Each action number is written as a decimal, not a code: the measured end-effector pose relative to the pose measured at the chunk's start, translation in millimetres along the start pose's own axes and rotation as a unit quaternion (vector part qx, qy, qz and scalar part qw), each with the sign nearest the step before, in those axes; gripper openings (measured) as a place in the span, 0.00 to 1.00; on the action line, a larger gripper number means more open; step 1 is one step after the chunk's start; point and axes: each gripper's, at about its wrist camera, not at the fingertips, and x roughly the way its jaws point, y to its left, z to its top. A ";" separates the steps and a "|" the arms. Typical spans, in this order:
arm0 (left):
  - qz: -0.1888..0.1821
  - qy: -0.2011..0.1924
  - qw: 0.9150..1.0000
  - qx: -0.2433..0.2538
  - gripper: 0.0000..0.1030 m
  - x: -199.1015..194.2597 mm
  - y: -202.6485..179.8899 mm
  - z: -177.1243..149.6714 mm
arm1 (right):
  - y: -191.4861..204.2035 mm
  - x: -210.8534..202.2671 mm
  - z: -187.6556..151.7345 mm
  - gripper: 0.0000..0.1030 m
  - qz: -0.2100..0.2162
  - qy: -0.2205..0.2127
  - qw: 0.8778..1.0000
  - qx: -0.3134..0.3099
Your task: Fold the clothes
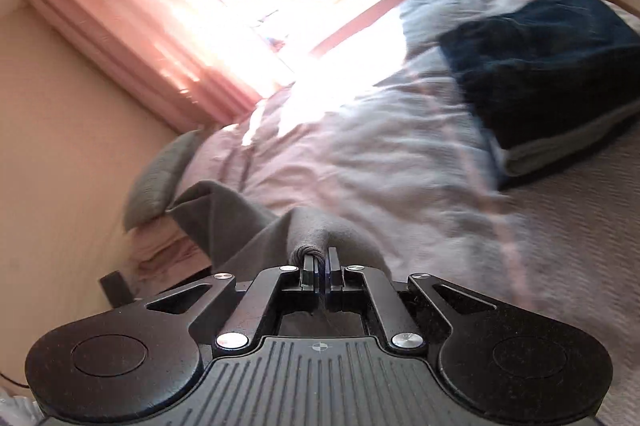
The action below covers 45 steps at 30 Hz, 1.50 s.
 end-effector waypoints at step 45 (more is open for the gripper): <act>0.181 0.169 0.961 -0.122 0.42 -179.3 170.6 -109.8 | 7.5 211.1 -80.4 0.60 -0.054 0.209 0.957 -0.196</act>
